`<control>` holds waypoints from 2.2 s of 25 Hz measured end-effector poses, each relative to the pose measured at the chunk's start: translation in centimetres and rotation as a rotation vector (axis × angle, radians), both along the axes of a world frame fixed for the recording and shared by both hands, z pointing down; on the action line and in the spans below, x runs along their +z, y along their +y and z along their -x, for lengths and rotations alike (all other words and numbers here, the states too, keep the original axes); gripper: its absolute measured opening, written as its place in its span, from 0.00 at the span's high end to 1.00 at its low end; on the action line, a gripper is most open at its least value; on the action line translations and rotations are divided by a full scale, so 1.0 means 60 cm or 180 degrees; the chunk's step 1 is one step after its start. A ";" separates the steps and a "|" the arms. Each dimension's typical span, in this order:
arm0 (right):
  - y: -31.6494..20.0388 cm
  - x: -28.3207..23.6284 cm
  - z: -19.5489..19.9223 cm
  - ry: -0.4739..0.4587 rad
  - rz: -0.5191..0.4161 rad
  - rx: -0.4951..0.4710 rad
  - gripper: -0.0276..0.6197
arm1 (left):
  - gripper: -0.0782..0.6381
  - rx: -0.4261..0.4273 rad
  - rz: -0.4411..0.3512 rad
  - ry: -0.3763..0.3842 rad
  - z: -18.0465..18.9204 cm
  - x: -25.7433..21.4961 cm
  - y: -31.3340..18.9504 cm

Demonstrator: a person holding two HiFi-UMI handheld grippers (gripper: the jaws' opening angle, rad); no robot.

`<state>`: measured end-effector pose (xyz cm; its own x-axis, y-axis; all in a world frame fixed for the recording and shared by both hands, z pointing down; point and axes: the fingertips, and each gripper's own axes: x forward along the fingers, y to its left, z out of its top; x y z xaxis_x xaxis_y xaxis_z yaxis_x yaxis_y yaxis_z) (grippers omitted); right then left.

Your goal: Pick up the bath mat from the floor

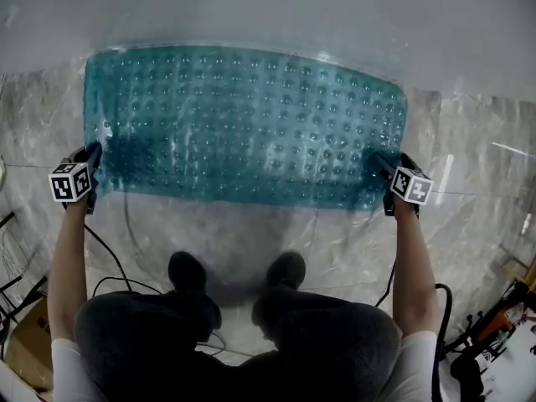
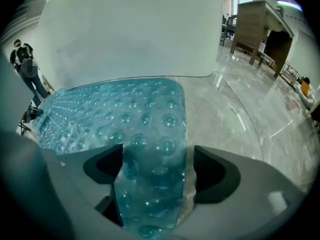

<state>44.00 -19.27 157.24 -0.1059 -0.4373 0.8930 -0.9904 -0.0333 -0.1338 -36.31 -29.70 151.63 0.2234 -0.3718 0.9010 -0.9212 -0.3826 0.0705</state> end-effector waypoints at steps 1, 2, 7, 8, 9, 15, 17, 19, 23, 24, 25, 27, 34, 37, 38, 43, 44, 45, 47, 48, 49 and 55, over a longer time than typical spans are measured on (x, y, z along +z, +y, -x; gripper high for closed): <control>0.002 0.000 0.005 -0.0015 -0.0029 -0.0040 0.31 | 0.84 0.0001 -0.0027 0.0025 -0.003 -0.003 0.002; 0.004 -0.001 0.013 -0.0031 -0.0046 -0.0097 0.39 | 0.84 -0.0006 -0.0047 0.0054 -0.007 -0.005 0.005; 0.004 -0.010 0.064 -0.0112 0.0066 -0.0461 0.79 | 0.85 -0.0076 -0.0073 0.0234 -0.026 -0.023 0.008; 0.003 -0.018 0.068 -0.0133 0.0078 -0.0481 0.83 | 0.85 -0.0066 -0.0080 0.0265 -0.030 -0.032 0.008; 0.002 -0.029 0.068 -0.0183 0.0068 -0.0456 0.87 | 0.85 -0.0051 -0.0088 0.0308 -0.037 -0.043 0.010; 0.002 -0.146 0.086 -0.0629 -0.0104 -0.0370 0.91 | 0.85 0.0144 -0.0224 0.0410 -0.065 -0.154 0.014; -0.003 -0.197 0.098 -0.0673 -0.0150 -0.0444 0.91 | 0.85 0.0222 -0.0238 0.0483 -0.068 -0.199 0.016; -0.014 -0.253 0.107 -0.0717 -0.0217 -0.0449 0.91 | 0.86 0.0280 -0.0248 0.0573 -0.078 -0.246 0.013; -0.015 -0.379 0.130 -0.0789 -0.0233 -0.0496 0.91 | 0.86 0.0357 -0.0198 0.0687 -0.123 -0.359 0.021; -0.012 -0.415 0.134 -0.0781 -0.0216 -0.0523 0.91 | 0.86 0.0382 -0.0182 0.0700 -0.136 -0.392 0.025; -0.011 -0.453 0.136 -0.0769 -0.0203 -0.0542 0.91 | 0.86 0.0402 -0.0171 0.0708 -0.146 -0.426 0.029; -0.006 -0.532 0.139 -0.0767 -0.0183 -0.0540 0.91 | 0.86 0.0420 -0.0142 0.0719 -0.157 -0.499 0.039; 0.033 -0.857 0.157 -0.1007 -0.0206 -0.0259 0.91 | 0.86 0.0301 -0.0134 0.0862 -0.157 -0.809 0.083; 0.054 -1.025 0.180 -0.1171 -0.0289 -0.0090 0.91 | 0.86 0.0268 -0.0167 0.0981 -0.162 -0.975 0.107; 0.059 -1.083 0.187 -0.1231 -0.0331 -0.0025 0.91 | 0.86 0.0266 -0.0190 0.1031 -0.167 -1.034 0.113; 0.097 -1.365 0.244 -0.1415 -0.0531 0.0145 0.91 | 0.86 0.0275 -0.0317 0.1306 -0.174 -1.323 0.149; 0.106 -1.419 0.257 -0.1409 -0.0583 0.0128 0.91 | 0.86 0.0277 -0.0343 0.1352 -0.170 -1.376 0.158; 0.115 -1.470 0.268 -0.1408 -0.0639 0.0110 0.91 | 0.86 0.0278 -0.0369 0.1397 -0.167 -1.428 0.168; 0.139 -1.565 0.284 -0.1446 -0.0736 0.0098 0.91 | 0.86 0.0286 -0.0416 0.1486 -0.163 -1.525 0.192; 0.153 -1.609 0.288 -0.1481 -0.0774 0.0108 0.91 | 0.86 0.0291 -0.0437 0.1527 -0.163 -1.570 0.204; 0.166 -1.650 0.292 -0.1522 -0.0813 0.0127 0.91 | 0.86 0.0293 -0.0456 0.1568 -0.163 -1.612 0.216; 0.254 -1.844 0.315 -0.1785 -0.1119 0.0323 0.91 | 0.86 0.0128 -0.0530 0.1936 -0.161 -1.801 0.306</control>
